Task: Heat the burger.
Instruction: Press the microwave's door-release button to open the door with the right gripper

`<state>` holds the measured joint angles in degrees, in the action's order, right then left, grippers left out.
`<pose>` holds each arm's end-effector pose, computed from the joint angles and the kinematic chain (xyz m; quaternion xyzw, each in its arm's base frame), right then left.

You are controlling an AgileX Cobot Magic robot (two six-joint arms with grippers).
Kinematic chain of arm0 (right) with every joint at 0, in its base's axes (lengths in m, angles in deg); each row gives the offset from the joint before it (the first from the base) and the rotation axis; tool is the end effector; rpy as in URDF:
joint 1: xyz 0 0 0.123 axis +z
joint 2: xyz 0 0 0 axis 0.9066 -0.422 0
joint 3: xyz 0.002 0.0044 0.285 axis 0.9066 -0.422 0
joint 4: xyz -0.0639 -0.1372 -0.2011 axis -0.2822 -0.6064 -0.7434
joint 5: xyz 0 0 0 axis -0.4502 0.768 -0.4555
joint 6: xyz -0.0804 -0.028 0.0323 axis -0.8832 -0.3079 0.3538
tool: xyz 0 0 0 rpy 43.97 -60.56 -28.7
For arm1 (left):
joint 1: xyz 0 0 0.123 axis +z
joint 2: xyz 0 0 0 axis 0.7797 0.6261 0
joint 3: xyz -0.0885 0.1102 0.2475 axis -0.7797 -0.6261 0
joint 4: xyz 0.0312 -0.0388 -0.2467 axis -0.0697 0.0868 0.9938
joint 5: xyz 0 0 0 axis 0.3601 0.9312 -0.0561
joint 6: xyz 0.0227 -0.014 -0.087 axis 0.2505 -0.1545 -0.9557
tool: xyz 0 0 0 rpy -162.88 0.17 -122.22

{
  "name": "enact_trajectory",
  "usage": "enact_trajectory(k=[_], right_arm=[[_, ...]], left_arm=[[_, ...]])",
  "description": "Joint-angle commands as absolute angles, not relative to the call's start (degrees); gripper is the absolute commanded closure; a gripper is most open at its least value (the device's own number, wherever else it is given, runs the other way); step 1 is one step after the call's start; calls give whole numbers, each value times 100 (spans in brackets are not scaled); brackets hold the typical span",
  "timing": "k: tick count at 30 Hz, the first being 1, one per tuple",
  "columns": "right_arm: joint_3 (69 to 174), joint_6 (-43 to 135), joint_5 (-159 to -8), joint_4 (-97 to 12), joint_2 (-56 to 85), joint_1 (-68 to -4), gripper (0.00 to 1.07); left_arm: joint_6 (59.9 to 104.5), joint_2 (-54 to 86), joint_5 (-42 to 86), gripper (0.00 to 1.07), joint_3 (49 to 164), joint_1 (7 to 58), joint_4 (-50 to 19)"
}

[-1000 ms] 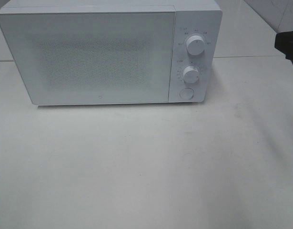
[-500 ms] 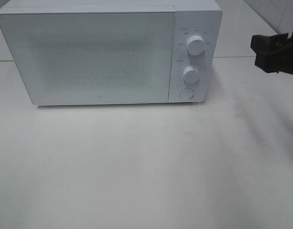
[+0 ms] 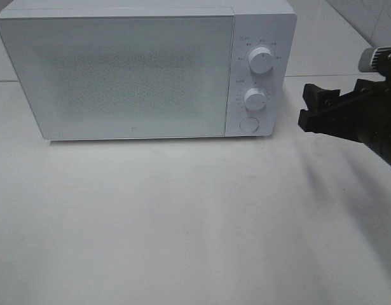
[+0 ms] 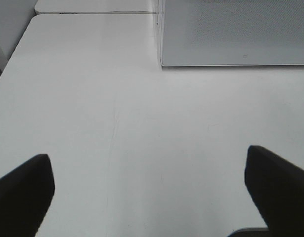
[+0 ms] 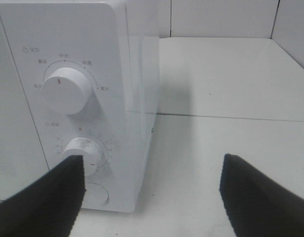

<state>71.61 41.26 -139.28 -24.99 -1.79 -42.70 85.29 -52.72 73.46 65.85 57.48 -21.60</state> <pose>0.2291 0.0682 0.1898 -0.0506 0.7298 0.0354 0.6808 -0.0080 -0.0130 0.2812 0.0094 0.8511 -0.0155 0.5247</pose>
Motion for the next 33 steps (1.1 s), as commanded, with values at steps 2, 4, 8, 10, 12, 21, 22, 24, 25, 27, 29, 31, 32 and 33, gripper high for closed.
enact_trajectory(k=[2, 4, 8, 10, 12, 21, 22, 24, 25, 27, 29, 31, 32, 33], right_arm=[[7155, 3840, -14467, -1903, -471, -3697, 33], [7190, 3776, -14622, -1554, -718, -3330, 33], [7236, 3645, -14765, -1342, -1004, -3015, 33], [7287, 3616, -14788, -1244, -1147, -2831, 33], [7367, 3616, -14811, -1055, -1319, -2608, 33], [7539, 3559, -14817, -551, -1686, -2207, 33], [7539, 3576, -14811, -551, -1703, -2207, 33], [7539, 3633, -14782, -551, -1703, -2207, 33], [7539, 3679, -14782, -551, -1703, -2207, 33], [7539, 3713, -14782, -551, -1703, -2207, 33], [7539, 3874, -14782, -551, -1703, -2207, 33], [7539, 4395, -14782, -551, -1703, -2207, 33], [7539, 4395, -14782, -551, -1703, -2207, 33], [7539, 4831, -14782, -551, -1703, -2207, 33]], left_arm=[[8495, -5380, 7283, 6, 6580, 5771, -2171], [8495, -5380, 7283, 6, 6580, 5771, -2171], [8495, -5380, 7283, 6, 6580, 5771, -2171], [8495, -5380, 7283, 6, 6580, 5771, -2171], [8495, -5380, 7283, 6, 6580, 5771, -2171], [8495, -5380, 7283, 6, 6580, 5771, -2171], [8495, -5380, 7283, 6, 6580, 5771, -2171], [8495, -5380, 7283, 6, 6580, 5771, -2171], [8495, -5380, 7283, 6, 6580, 5771, -2171], [8495, -5380, 7283, 6, 6580, 5771, -2171], [8495, -5380, 7283, 6, 6580, 5771, -2171], [8495, -5380, 7283, 6, 6580, 5771, -2171], [8495, -5380, 7283, 6, 6580, 5771, -2171], [8495, -5380, 7283, 6, 6580, 5771, -2171]])
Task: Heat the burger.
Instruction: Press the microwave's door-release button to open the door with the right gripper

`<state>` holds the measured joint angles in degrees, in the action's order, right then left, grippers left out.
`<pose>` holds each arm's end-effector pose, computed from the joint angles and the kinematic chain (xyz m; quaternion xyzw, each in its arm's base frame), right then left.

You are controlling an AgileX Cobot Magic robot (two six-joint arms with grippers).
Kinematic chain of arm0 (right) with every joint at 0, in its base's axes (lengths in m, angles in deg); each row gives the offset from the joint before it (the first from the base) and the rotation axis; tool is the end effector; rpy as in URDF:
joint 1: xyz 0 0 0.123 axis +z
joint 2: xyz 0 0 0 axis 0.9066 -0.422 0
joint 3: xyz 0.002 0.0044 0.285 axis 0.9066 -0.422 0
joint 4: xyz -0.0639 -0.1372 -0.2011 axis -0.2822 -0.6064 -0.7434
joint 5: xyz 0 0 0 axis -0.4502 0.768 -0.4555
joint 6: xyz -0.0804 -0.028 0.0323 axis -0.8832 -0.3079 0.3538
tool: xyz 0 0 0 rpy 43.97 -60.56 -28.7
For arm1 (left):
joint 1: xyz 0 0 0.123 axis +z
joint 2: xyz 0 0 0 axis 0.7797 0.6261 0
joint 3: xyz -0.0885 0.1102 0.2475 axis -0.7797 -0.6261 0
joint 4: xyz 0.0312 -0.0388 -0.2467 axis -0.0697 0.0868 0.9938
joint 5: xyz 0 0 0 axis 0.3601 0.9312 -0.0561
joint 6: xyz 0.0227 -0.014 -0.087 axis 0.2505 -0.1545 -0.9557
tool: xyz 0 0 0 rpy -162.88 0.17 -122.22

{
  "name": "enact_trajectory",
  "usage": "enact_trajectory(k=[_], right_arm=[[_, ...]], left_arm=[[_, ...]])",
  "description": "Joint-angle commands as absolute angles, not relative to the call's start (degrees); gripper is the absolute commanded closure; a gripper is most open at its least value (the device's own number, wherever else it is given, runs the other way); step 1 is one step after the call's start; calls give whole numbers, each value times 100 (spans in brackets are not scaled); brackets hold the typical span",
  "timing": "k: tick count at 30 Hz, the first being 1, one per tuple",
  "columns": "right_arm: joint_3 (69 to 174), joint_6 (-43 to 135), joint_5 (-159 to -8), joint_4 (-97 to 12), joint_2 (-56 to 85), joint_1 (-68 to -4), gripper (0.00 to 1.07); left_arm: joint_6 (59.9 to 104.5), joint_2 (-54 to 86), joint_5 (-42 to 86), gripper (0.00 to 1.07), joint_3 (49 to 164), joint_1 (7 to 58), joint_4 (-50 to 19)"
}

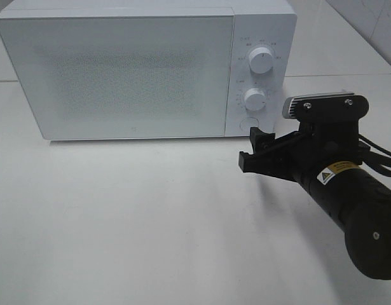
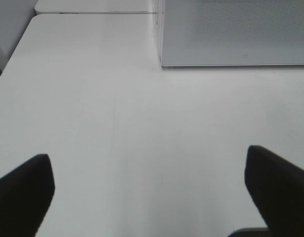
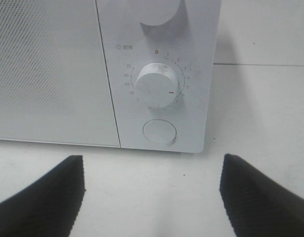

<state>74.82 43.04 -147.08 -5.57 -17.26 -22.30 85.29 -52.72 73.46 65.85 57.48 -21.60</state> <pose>0.2191 0.1333 0.1417 -0.0408 0.7667 0.0568 0.6381 -0.0080 -0.0130 0.2812 0.0094 0.8511 -0.0155 0.5247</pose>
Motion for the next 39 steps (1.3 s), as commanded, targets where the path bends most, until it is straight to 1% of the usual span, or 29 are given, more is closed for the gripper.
enact_trajectory(k=[1, 2, 4, 7, 9, 10, 12, 15, 16, 18, 20, 25, 26, 28, 29, 30, 31, 32, 33, 34, 35, 36, 37, 38, 39], right_arm=[[7539, 5054, -14782, -551, -1703, -2218, 33], [7539, 5054, -14782, -551, -1703, -2218, 33], [7539, 6137, -14782, -551, -1703, -2218, 33], [7539, 6469, -14782, -551, -1703, -2218, 33], [7539, 7466, -14776, -551, -1703, -2218, 33], [7539, 7466, -14776, -551, -1703, -2218, 33], [7539, 8796, -14765, -551, -1703, -2218, 33], [7539, 9128, -14765, -551, -1703, -2218, 33], [7539, 9735, -14765, -551, -1703, -2218, 33], [7539, 10010, -14759, -551, -1703, -2218, 34], [7539, 11202, -14742, -551, -1703, -2218, 37], [7539, 11626, -14742, -528, -1703, -2218, 41], [7539, 11792, -14742, -488, -1703, -2218, 45], [7539, 11844, -14742, -471, -1703, -2218, 47], [7539, 11912, -14742, -442, -1703, -2218, 52], [7539, 11976, -14742, -442, -1703, -2218, 59], [7539, 11976, -14742, -442, -1703, -2218, 59], [7539, 12004, -14742, -442, -1703, -2218, 64], [7539, 12033, -14742, -425, -1703, -2218, 74], [7539, 12033, -14742, -425, -1703, -2218, 74], [7539, 12033, -14742, -396, -1703, -2218, 84], [7539, 12033, -14742, -396, -1703, -2218, 84], [7539, 12033, -14742, -356, -1703, -2218, 89], [7539, 12033, -14742, -265, -1703, -2218, 97], [7539, 12033, -14742, -265, -1703, -2218, 97]], left_arm=[[8495, -5380, 7283, 6, 6580, 5771, -2171], [8495, -5380, 7283, 6, 6580, 5771, -2171], [8495, -5380, 7283, 6, 6580, 5771, -2171], [8495, -5380, 7283, 6, 6580, 5771, -2171], [8495, -5380, 7283, 6, 6580, 5771, -2171], [8495, -5380, 7283, 6, 6580, 5771, -2171], [8495, -5380, 7283, 6, 6580, 5771, -2171], [8495, -5380, 7283, 6, 6580, 5771, -2171], [8495, -5380, 7283, 6, 6580, 5771, -2171], [8495, -5380, 7283, 6, 6580, 5771, -2171], [8495, -5380, 7283, 6, 6580, 5771, -2171], [8495, -5380, 7283, 6, 6580, 5771, -2171], [8495, -5380, 7283, 6, 6580, 5771, -2171], [8495, -5380, 7283, 6, 6580, 5771, -2171], [8495, -5380, 7283, 6, 6580, 5771, -2171], [8495, -5380, 7283, 6, 6580, 5771, -2171], [8495, -5380, 7283, 6, 6580, 5771, -2171], [8495, -5380, 7283, 6, 6580, 5771, -2171], [8495, -5380, 7283, 6, 6580, 5771, -2171], [8495, -5380, 7283, 6, 6580, 5771, -2171], [8495, -5380, 7283, 6, 6580, 5771, -2171], [8495, -5380, 7283, 6, 6580, 5771, -2171], [8495, -5380, 7283, 6, 6580, 5771, -2171], [8495, -5380, 7283, 6, 6580, 5771, -2171], [8495, -5380, 7283, 6, 6580, 5771, -2171]])
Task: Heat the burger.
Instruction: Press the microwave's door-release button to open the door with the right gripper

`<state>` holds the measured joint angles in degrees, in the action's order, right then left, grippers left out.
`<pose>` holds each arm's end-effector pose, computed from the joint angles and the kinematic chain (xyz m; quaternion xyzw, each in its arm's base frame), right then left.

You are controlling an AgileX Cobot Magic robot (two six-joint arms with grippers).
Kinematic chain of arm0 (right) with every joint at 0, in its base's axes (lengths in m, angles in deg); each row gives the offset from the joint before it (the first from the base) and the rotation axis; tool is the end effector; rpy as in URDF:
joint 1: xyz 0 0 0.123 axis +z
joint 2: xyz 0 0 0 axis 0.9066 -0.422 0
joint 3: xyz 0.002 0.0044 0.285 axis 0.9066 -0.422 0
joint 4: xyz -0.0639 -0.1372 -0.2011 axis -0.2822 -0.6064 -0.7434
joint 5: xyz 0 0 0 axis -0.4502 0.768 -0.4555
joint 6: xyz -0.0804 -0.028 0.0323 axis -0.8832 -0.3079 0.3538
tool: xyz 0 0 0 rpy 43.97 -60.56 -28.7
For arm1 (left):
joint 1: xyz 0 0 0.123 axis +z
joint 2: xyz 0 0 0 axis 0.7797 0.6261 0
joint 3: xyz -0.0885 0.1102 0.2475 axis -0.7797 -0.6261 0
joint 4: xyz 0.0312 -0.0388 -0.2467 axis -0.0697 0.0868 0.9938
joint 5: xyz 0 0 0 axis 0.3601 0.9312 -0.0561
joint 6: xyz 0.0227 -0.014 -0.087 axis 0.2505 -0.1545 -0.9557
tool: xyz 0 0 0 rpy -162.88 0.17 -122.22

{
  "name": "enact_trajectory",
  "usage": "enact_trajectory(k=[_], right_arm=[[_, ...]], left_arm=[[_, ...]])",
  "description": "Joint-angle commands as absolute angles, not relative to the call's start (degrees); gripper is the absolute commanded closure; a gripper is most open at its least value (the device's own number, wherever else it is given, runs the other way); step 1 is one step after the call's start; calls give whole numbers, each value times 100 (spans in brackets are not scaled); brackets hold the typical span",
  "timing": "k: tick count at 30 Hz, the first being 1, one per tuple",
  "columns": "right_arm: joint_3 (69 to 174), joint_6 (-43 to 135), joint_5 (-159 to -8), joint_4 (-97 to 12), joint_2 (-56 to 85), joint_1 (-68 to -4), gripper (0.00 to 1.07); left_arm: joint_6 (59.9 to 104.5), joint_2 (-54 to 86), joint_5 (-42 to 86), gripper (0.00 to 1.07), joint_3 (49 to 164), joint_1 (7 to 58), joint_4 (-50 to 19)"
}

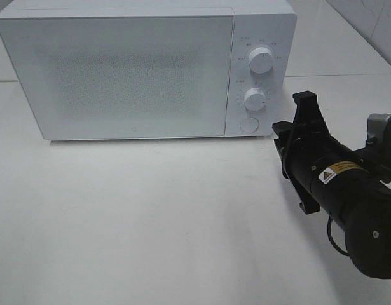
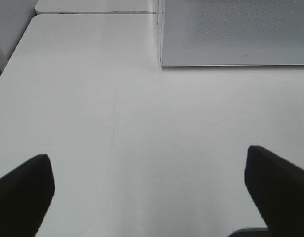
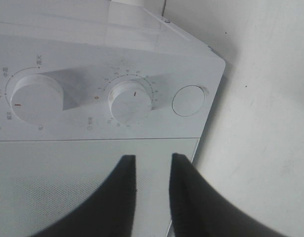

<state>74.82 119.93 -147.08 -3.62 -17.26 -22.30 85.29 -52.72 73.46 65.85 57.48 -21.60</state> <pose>0.2194 0.1305 0.1412 0.4579 0.6185 0.4343 0.4682 -0.0080 -0.0130 0.2812 0.0094 0.8511 -0.0155 0.5247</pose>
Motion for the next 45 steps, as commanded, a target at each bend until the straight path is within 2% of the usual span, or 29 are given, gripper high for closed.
enact_trajectory(k=[1, 21, 36, 45], right_arm=[[7602, 12033, -14679, -179, -1703, -2218, 106], [8594, 12823, -13865, 16, -2625, -2247, 107], [9562, 12296, -12989, -18, -2981, -3055, 107], [9866, 12308, -12926, -173, -3296, -3101, 107]], left_arm=[[8495, -5380, 7283, 6, 6580, 5771, -2171], [8495, -5380, 7283, 6, 6580, 5771, -2171], [8495, -5380, 7283, 6, 6580, 5771, -2171], [8495, -5380, 7283, 6, 6580, 5771, -2171]])
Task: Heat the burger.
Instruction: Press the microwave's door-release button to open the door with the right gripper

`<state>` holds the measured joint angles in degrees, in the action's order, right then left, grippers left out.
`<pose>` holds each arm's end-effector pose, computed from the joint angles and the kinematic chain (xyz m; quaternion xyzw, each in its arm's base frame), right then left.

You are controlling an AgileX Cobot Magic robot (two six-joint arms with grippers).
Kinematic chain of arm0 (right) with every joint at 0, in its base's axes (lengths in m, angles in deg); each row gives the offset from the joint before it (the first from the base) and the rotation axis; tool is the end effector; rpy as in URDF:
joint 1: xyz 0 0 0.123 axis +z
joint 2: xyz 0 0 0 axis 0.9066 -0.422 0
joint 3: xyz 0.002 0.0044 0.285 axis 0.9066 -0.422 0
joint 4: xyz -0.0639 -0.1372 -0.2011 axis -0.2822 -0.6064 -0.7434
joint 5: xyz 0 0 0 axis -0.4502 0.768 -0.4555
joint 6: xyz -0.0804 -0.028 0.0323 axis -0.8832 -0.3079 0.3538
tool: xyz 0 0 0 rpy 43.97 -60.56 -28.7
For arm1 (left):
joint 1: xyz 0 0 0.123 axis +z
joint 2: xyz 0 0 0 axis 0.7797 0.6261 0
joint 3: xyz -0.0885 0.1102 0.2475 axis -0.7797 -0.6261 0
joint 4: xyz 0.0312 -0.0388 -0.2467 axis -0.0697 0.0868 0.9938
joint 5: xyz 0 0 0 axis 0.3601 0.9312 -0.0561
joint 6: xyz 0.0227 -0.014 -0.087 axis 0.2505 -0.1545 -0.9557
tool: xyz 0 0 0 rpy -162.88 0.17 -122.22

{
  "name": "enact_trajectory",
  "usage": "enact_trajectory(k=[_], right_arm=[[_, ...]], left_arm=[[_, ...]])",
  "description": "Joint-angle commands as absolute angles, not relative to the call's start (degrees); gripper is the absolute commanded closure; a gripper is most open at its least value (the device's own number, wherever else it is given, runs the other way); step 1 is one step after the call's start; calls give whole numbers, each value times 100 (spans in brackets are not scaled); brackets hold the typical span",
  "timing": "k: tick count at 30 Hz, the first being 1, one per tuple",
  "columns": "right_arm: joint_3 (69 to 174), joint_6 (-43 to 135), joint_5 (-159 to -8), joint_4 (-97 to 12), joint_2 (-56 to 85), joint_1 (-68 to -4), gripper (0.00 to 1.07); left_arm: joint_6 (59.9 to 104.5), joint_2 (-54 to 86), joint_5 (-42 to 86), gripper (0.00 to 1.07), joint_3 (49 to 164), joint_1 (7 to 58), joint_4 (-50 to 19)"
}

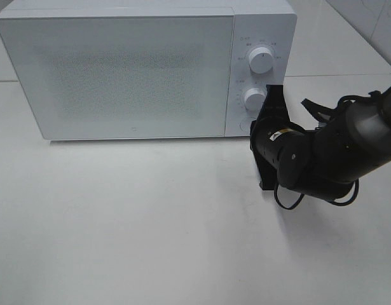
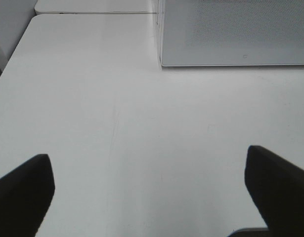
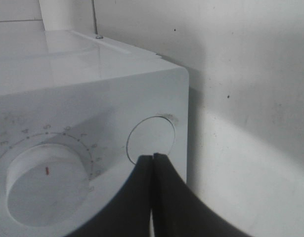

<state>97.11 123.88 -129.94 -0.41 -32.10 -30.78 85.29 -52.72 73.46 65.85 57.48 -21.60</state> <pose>0.3108 0.1549 0.1057 0.5830 0.5884 0.3972 0.3951 -0.0080 -0.0130 0.2812 0.0094 0.8511 -0.0155 0.5247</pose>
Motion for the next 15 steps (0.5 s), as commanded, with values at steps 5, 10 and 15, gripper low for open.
enact_trajectory(k=[5, 10, 15], right_arm=[[10152, 12314, -12943, -213, -3502, -3187, 107], [10163, 12308, -12937, -202, -3531, -3290, 107], [10244, 12336, -12897, -196, -3622, -3307, 107]], left_arm=[[8495, -5380, 7283, 6, 6580, 5771, -2171], [8495, -5380, 7283, 6, 6580, 5771, -2171], [8495, -5380, 7283, 6, 6580, 5771, -2171]])
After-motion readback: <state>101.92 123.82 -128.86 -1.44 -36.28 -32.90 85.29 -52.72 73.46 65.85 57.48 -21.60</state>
